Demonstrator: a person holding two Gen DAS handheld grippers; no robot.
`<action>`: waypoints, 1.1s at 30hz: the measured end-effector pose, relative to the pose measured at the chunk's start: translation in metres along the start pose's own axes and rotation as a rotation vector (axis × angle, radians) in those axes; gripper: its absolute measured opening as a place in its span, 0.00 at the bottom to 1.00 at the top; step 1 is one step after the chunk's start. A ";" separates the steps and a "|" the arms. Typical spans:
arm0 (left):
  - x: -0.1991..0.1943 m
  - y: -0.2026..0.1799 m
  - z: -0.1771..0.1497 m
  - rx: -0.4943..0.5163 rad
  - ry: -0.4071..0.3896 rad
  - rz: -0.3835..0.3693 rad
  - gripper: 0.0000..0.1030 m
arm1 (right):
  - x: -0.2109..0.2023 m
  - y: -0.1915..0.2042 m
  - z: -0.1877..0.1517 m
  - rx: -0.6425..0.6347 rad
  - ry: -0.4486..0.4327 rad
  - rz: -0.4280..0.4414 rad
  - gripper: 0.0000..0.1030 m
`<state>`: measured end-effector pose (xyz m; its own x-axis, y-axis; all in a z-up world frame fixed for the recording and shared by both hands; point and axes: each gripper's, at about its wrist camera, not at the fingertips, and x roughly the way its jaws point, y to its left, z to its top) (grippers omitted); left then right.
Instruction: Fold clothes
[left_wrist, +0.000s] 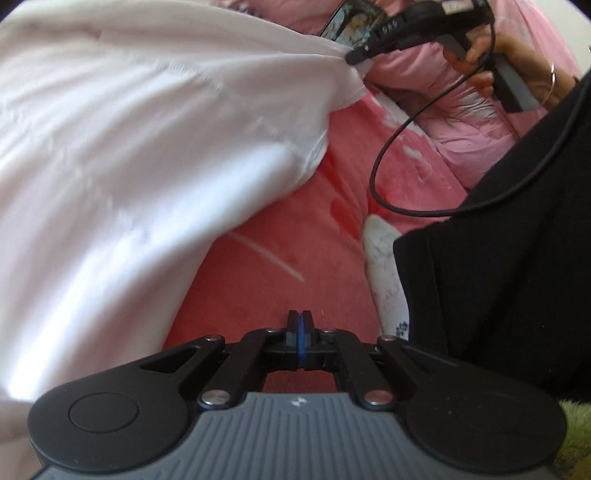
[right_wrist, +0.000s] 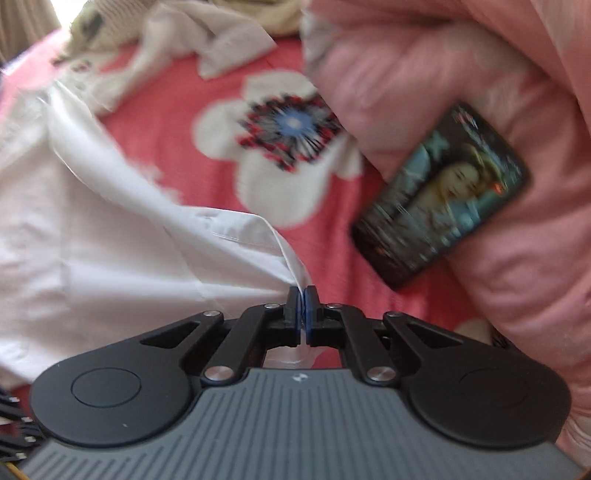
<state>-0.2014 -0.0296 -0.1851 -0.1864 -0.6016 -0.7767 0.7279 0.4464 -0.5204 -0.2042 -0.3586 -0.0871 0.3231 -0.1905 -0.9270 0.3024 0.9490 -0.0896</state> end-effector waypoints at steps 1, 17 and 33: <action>0.000 0.002 -0.001 -0.014 0.004 -0.008 0.00 | 0.008 0.000 -0.004 -0.009 0.012 -0.034 0.00; -0.074 0.019 -0.035 0.096 -0.052 0.257 0.24 | -0.042 0.141 -0.043 -0.892 -0.076 0.734 0.05; -0.065 0.008 -0.026 0.200 -0.149 0.463 0.44 | 0.009 0.208 -0.075 -1.149 -0.092 0.672 0.09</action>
<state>-0.2007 0.0304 -0.1480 0.2696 -0.4656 -0.8429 0.8261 0.5616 -0.0460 -0.2060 -0.1435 -0.1411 0.1832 0.4214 -0.8882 -0.8463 0.5273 0.0755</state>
